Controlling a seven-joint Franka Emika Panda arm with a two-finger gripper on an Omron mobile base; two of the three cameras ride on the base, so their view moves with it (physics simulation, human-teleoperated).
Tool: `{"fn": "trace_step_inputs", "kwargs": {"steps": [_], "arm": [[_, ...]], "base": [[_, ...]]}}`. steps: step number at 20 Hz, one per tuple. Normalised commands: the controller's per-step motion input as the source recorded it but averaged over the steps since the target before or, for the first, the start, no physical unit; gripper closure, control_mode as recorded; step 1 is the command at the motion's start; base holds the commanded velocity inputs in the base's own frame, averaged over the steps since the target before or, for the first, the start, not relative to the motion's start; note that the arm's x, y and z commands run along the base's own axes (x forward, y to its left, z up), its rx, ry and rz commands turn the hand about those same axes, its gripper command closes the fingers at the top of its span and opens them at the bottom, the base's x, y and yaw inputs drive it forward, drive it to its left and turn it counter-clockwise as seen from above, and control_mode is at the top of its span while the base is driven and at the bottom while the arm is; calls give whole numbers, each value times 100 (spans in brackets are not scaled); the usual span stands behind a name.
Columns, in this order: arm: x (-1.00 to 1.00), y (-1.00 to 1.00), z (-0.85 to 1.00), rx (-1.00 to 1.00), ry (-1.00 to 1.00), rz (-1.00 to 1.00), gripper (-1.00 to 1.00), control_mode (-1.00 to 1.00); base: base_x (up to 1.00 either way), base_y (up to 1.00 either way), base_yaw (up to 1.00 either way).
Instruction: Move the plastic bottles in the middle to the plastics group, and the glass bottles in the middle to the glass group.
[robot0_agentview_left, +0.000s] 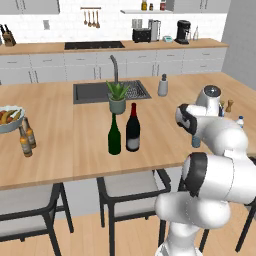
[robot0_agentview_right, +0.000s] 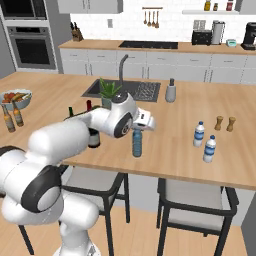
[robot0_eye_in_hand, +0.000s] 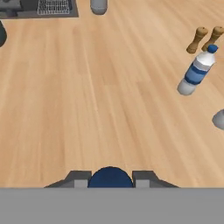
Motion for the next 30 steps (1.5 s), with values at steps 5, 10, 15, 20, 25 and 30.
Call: {"fn": "trace_step_inputs", "kwargs": {"steps": [5,10,15,20,25,30], "arm": [[0,-89,4,9,9,-8,100,-100],[0,-62,-55,4,-13,0,100,-100],[0,-52,-24,0,-2,-1,100,-100],[25,-38,0,0,0,-2,100,-100],[32,-52,0,4,1,0,100,-100],[3,-37,-14,1,0,-2,100,-100]], "base": [[0,0,0],[0,0,0],[0,0,0],[0,0,0],[0,0,0],[0,0,0]]}}
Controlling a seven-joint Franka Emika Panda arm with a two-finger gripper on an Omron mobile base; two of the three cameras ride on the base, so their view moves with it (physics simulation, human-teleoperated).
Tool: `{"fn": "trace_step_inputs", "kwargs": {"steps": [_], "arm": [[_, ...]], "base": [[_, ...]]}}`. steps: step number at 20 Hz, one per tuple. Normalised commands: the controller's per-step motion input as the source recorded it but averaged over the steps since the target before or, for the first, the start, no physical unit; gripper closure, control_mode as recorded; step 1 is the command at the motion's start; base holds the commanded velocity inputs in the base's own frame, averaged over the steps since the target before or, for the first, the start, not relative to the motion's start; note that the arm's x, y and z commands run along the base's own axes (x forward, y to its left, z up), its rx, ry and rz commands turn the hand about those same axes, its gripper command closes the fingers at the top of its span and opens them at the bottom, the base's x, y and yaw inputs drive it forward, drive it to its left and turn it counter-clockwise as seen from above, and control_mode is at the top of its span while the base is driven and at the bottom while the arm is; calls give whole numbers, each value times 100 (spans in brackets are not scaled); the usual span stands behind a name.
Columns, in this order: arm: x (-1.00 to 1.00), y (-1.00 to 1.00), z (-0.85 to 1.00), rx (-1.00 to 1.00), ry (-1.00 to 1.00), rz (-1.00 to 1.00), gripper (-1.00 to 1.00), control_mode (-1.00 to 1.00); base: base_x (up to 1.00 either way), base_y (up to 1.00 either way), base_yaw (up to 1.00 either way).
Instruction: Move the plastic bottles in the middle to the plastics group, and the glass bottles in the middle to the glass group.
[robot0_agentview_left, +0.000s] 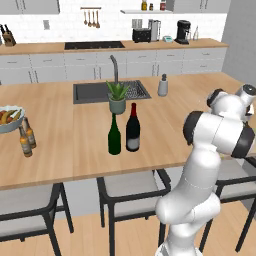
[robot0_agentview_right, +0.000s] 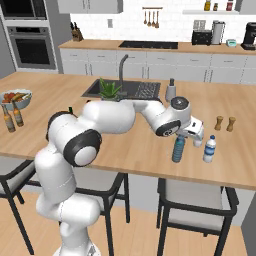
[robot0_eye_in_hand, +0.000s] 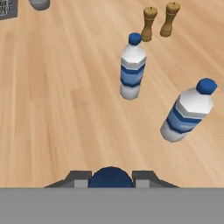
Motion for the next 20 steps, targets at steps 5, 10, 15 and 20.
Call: {"fn": "trace_step_inputs", "kwargs": {"steps": [5,10,15,20], "arm": [[4,-25,-2,2,2,-8,100,-100],[15,-20,-21,0,0,-7,100,-100],[17,-18,-27,0,0,-7,100,-100],[24,-28,-2,0,0,-3,100,-100]], "base": [[0,0,0],[0,0,0],[0,0,0],[0,0,0]]}}
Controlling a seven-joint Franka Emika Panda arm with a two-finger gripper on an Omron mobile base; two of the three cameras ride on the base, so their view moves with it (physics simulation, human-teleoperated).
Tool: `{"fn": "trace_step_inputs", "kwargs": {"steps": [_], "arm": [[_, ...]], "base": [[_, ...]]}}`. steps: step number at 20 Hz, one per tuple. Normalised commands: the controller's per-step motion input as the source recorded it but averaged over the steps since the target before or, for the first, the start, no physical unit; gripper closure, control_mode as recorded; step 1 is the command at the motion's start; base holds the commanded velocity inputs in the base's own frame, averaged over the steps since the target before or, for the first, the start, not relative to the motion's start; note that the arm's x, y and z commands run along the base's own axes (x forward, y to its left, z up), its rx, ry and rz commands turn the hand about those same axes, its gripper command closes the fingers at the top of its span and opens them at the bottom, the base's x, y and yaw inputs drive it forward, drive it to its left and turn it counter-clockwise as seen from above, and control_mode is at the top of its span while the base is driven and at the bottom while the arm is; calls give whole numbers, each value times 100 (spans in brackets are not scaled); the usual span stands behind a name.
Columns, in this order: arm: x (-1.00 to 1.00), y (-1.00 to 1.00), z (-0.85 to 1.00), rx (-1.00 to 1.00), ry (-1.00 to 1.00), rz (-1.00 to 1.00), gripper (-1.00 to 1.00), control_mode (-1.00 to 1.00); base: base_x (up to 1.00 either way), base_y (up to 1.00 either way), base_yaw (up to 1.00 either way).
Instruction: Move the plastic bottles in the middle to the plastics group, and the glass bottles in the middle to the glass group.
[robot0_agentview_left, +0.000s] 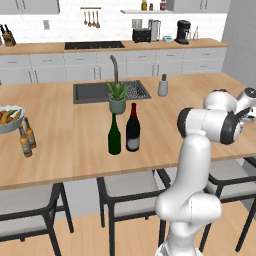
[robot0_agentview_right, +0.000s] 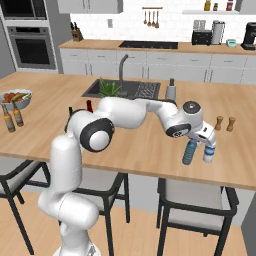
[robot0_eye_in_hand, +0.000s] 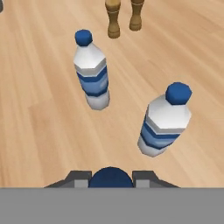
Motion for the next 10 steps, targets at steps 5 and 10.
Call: {"fn": "trace_step_inputs", "kwargs": {"steps": [5,10], "arm": [[13,-18,-2,0,0,-1,100,-100],[5,-10,-19,0,0,0,100,-100]], "base": [[0,0,0],[0,0,0]]}}
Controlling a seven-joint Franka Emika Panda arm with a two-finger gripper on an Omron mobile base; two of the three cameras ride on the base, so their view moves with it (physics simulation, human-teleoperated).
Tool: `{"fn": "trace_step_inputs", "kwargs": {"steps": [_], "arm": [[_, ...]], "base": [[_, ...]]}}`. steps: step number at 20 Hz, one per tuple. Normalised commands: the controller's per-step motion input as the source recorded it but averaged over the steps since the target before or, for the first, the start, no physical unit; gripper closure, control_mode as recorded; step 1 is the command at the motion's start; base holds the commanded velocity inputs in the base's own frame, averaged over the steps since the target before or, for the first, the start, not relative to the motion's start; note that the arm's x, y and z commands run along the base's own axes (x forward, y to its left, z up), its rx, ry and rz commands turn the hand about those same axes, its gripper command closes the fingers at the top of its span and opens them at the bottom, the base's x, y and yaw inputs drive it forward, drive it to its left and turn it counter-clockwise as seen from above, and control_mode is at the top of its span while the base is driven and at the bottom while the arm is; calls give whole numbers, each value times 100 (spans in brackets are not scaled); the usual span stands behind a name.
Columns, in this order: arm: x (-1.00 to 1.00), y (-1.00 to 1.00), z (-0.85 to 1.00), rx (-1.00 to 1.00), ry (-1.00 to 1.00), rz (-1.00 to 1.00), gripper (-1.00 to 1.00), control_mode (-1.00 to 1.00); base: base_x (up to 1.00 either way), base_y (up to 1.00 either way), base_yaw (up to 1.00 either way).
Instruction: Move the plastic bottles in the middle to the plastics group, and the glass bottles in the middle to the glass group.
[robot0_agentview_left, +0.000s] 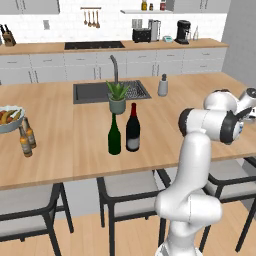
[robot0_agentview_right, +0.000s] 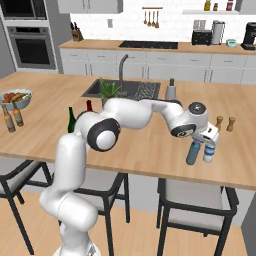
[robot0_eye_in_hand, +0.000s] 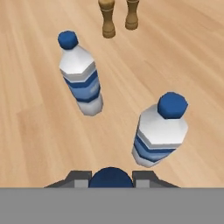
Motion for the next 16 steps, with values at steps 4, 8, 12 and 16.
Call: {"fn": "trace_step_inputs", "kwargs": {"steps": [4,8,12,16], "arm": [[6,-9,-22,0,0,0,100,-100],[7,-4,-22,0,0,0,100,-100],[15,0,-17,0,0,0,100,-100],[24,-3,-10,0,-1,0,100,-100]], "base": [[0,0,0],[0,0,0],[0,0,0],[0,0,0]]}}
